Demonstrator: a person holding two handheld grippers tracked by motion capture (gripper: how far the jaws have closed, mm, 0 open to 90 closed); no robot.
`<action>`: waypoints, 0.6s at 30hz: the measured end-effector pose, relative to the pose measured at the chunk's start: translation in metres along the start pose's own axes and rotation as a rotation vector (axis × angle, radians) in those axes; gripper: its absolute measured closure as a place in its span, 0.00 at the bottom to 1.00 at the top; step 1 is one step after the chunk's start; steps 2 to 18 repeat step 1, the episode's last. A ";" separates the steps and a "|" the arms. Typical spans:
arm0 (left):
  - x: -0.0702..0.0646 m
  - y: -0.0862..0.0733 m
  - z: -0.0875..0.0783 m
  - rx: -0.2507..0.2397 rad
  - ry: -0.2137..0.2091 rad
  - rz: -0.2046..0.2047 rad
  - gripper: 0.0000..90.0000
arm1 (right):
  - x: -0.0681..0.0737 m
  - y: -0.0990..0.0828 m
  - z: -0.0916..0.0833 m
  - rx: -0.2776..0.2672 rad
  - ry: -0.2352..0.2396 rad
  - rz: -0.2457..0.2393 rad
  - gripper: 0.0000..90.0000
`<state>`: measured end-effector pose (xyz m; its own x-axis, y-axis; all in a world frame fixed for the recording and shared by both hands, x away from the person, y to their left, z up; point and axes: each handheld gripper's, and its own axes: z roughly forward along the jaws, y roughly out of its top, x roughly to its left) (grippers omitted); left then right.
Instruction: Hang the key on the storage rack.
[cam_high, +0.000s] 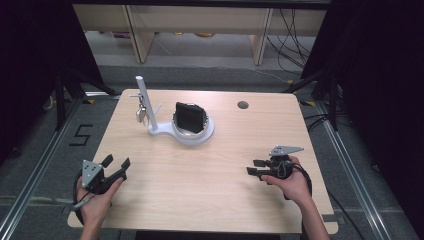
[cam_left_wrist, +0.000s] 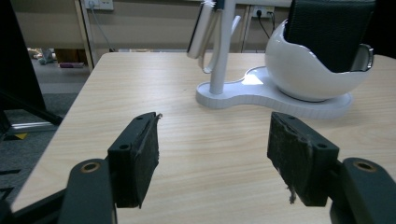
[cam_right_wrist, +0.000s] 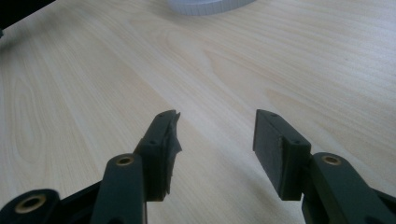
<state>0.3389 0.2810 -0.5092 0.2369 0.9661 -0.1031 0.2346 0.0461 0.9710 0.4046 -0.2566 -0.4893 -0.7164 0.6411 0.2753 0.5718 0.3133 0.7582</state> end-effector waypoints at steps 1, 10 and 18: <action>-0.003 -0.001 -0.001 -0.010 -0.010 0.004 0.37 | 0.000 0.000 0.000 0.000 0.000 0.000 0.56; -0.003 -0.001 -0.001 -0.010 -0.010 0.004 0.37 | 0.000 0.000 0.000 0.000 0.000 0.000 0.56; -0.003 -0.001 -0.001 -0.010 -0.010 0.004 0.37 | 0.000 0.000 0.000 0.000 0.000 0.000 0.56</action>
